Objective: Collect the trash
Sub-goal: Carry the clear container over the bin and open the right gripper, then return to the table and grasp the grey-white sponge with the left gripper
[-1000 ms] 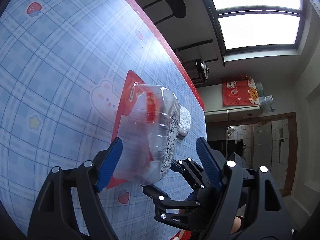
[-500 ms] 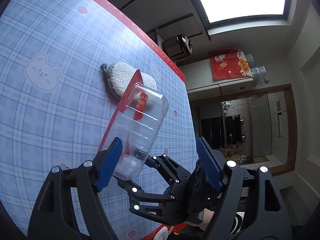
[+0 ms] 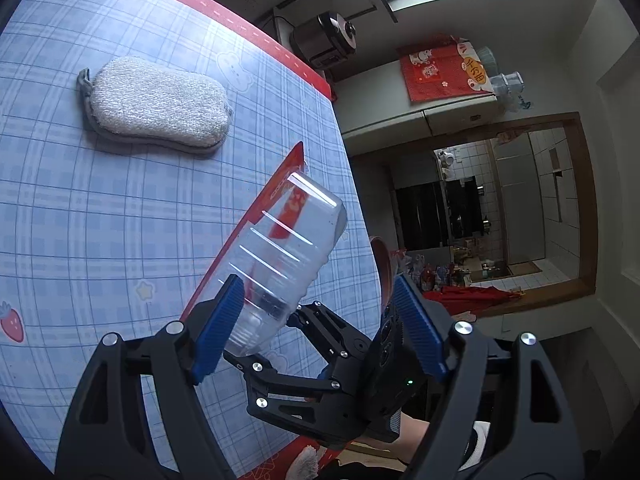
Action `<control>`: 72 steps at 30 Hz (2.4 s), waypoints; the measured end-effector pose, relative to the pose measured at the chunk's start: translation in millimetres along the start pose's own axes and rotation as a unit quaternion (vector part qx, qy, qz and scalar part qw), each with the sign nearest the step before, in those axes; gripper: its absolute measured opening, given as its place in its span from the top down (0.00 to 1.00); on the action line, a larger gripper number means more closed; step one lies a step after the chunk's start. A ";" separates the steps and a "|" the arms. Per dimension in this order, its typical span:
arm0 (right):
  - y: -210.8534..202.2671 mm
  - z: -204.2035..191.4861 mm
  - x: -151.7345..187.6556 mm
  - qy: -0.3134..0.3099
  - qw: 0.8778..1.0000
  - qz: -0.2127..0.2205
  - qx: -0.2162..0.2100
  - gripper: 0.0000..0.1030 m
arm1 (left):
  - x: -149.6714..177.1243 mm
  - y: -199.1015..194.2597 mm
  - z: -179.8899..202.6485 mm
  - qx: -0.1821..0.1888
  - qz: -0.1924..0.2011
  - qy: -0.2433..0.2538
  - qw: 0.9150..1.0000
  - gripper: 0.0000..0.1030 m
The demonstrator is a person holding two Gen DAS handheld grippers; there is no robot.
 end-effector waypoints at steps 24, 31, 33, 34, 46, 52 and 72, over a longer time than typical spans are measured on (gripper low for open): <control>-167.5 195.9 123.7 0.116 0.978 0.071 0.160 0.43 | 57.5 228.7 168.4 0.036 -0.154 0.114 0.981 0.26; -222.1 288.4 180.6 0.168 0.961 0.067 0.211 0.43 | 95.6 342.3 229.5 0.047 -0.209 0.142 0.966 0.26; -233.7 314.0 189.5 0.179 0.956 0.065 0.223 0.43 | 103.2 371.8 244.4 0.047 -0.219 0.149 0.963 0.26; -238.9 326.3 193.9 0.183 0.954 0.065 0.229 0.43 | 105.6 386.2 252.7 0.046 -0.222 0.153 0.962 0.26; -254.7 387.9 218.0 0.239 0.932 0.043 0.271 0.07 | 74.3 382.1 247.3 -0.066 -0.153 0.215 0.962 0.18; -241.3 346.2 183.2 0.213 0.941 0.043 0.259 0.06 | 45.6 303.4 208.4 -0.125 -0.083 0.226 0.962 0.07; -69.7 168.2 -27.2 0.062 0.990 0.009 0.126 0.06 | -70.6 -13.2 -57.8 -0.259 0.113 0.034 0.959 0.27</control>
Point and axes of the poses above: each gripper's, at about its wrist camera, not at the fingertips, and y roughly the way its jaws point, z to its right, x to its underside, the point moved 2 cm from there along y, roughly the way its jaws point, and after that the axes turned 3 degrees about -y, right-handed, at the moved point
